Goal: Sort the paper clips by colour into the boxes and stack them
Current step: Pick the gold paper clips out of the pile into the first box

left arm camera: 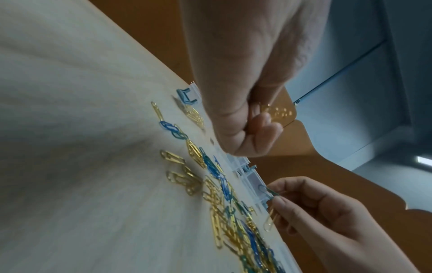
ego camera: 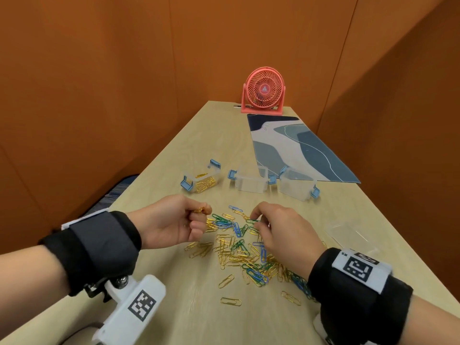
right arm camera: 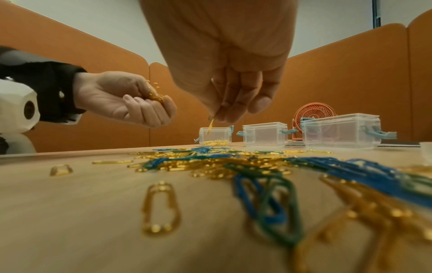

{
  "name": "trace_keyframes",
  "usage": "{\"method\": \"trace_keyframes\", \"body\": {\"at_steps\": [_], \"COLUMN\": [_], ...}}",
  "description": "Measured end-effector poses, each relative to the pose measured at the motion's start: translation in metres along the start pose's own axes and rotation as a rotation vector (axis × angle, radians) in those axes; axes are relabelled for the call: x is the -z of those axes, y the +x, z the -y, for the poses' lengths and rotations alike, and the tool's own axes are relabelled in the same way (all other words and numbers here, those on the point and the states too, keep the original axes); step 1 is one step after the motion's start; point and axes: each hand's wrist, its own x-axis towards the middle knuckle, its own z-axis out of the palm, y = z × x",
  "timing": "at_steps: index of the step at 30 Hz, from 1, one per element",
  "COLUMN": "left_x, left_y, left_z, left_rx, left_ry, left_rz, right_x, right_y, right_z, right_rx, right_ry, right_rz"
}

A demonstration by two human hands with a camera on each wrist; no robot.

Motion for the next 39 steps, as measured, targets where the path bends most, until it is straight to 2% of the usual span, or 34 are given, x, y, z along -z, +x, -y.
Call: {"method": "trace_keyframes", "body": {"at_steps": [3, 6, 10, 12, 15, 18, 26, 30, 35, 39], "left_x": [-0.004, -0.004, -0.003, -0.003, -0.003, 0.0, 0.008, 0.01, 0.001, -0.021], "left_y": [0.001, 0.003, 0.001, -0.002, -0.004, -0.002, -0.001, -0.003, -0.001, 0.003], "left_z": [0.001, 0.003, 0.004, 0.003, 0.004, 0.007, 0.009, 0.01, 0.014, 0.016], "left_rx": [-0.017, -0.056, -0.042, -0.028, 0.002, 0.047, 0.052, 0.102, 0.181, 0.241], "left_ry": [-0.094, -0.095, -0.119, -0.165, -0.218, -0.225, -0.023, 0.089, 0.101, 0.101], "left_rz": [-0.042, -0.119, -0.105, -0.072, -0.015, -0.021, -0.138, -0.149, -0.069, 0.063], "right_x": [0.001, 0.001, 0.0, -0.004, -0.012, -0.016, -0.015, -0.012, -0.001, 0.004], "right_y": [0.0, -0.002, -0.002, 0.002, 0.012, 0.02, 0.02, 0.017, 0.016, 0.016], "right_z": [-0.001, 0.001, 0.012, 0.019, 0.026, 0.028, 0.031, 0.026, 0.024, 0.029], "right_rx": [-0.007, 0.052, 0.276, 0.342, 0.332, 0.289, 0.206, 0.235, 0.3, 0.336], "right_ry": [-0.048, -0.157, -0.145, -0.165, -0.2, -0.215, -0.051, -0.038, 0.197, 0.243], "right_rz": [-0.014, 0.054, 0.247, 0.364, 0.455, 0.497, 0.479, 0.46, 0.201, 0.175]}}
